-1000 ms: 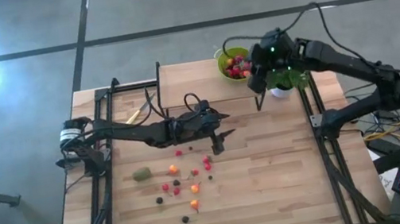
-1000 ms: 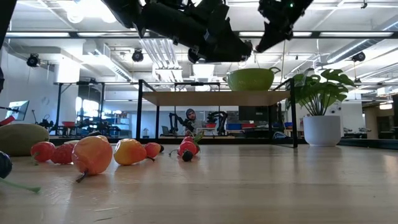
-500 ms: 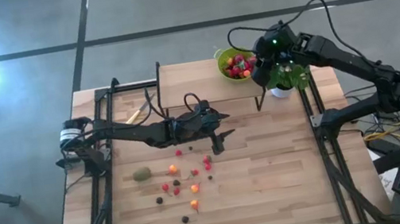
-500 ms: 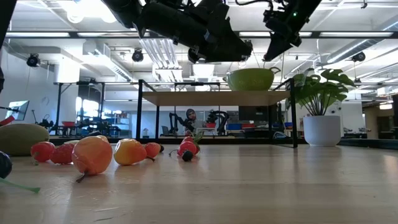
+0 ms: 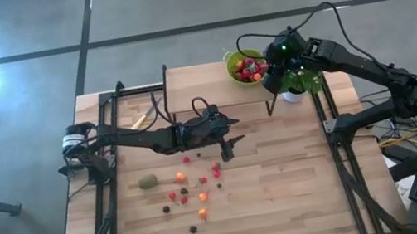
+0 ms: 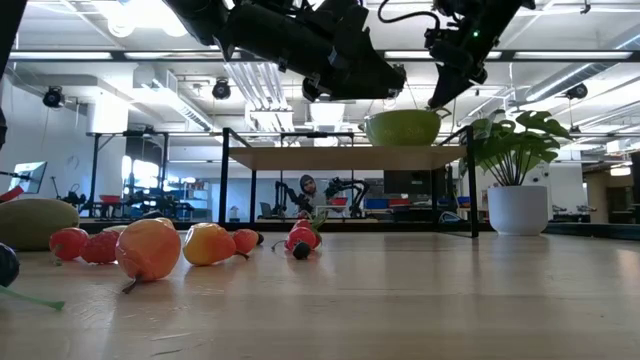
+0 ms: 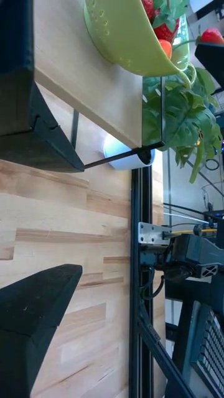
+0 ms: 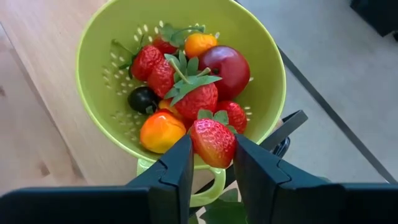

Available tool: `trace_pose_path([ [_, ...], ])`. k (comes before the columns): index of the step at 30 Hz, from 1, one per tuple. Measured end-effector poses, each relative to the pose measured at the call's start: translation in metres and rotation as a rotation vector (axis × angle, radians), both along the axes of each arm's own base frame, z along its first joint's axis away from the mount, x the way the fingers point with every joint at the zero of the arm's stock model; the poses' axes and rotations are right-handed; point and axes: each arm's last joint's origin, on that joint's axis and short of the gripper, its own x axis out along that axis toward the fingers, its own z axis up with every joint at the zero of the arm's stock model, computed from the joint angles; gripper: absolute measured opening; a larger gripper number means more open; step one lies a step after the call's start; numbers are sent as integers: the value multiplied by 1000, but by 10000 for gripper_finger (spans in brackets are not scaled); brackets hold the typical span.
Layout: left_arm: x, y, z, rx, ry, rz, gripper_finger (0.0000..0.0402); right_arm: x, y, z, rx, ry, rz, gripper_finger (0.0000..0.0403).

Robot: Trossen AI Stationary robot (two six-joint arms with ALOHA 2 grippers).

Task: Build produce basket
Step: Put the strawberry into the green basket

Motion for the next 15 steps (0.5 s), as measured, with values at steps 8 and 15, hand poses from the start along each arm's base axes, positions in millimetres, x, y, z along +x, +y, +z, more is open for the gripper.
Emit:
trace_pose_path([
  [8,0,0,0,0,0,0,259,0,0,0,-5,-2,2,124],
  [15,0,0,0,0,0,0,259,1,-1,2,-15,-19,0,162],
])
